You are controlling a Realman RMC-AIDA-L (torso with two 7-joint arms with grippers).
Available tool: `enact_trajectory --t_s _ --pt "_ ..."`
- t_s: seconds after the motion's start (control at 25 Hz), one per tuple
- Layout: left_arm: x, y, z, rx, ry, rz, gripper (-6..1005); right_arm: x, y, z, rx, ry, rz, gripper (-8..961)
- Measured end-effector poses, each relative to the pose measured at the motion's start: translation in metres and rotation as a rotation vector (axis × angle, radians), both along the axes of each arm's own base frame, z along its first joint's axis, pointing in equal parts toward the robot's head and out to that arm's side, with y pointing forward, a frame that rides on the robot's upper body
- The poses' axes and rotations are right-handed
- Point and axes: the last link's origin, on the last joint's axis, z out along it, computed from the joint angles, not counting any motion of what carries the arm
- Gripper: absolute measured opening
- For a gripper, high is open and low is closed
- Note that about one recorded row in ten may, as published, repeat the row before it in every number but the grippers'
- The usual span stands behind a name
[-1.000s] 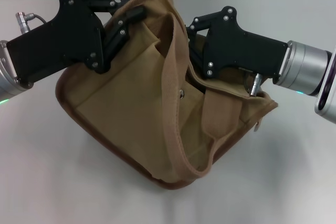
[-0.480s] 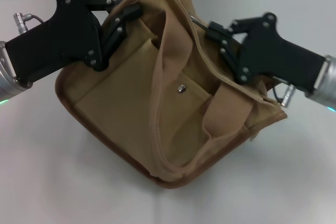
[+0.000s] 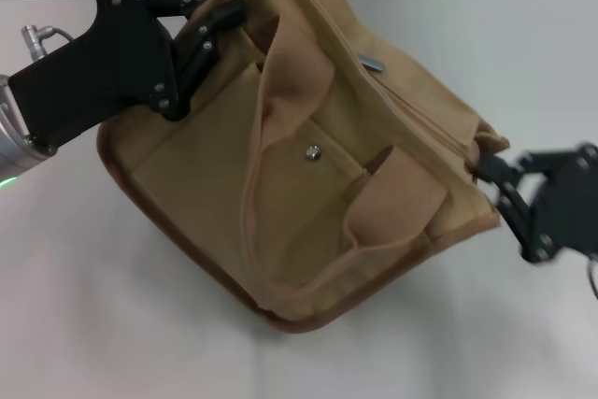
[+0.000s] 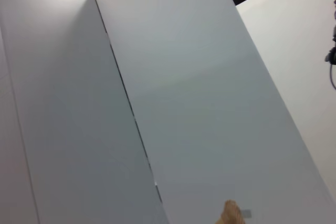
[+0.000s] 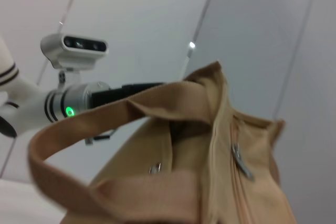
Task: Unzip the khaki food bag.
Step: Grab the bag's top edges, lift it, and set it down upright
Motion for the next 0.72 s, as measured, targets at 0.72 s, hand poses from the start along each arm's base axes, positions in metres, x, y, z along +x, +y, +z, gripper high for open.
enact_trajectory --t_s 0.72 --pt "-0.004 -0.006 -0.002 -0.007 -0.001 0.002 86 -0.027 0.041 0.035 0.224 0.250 -0.010 167"
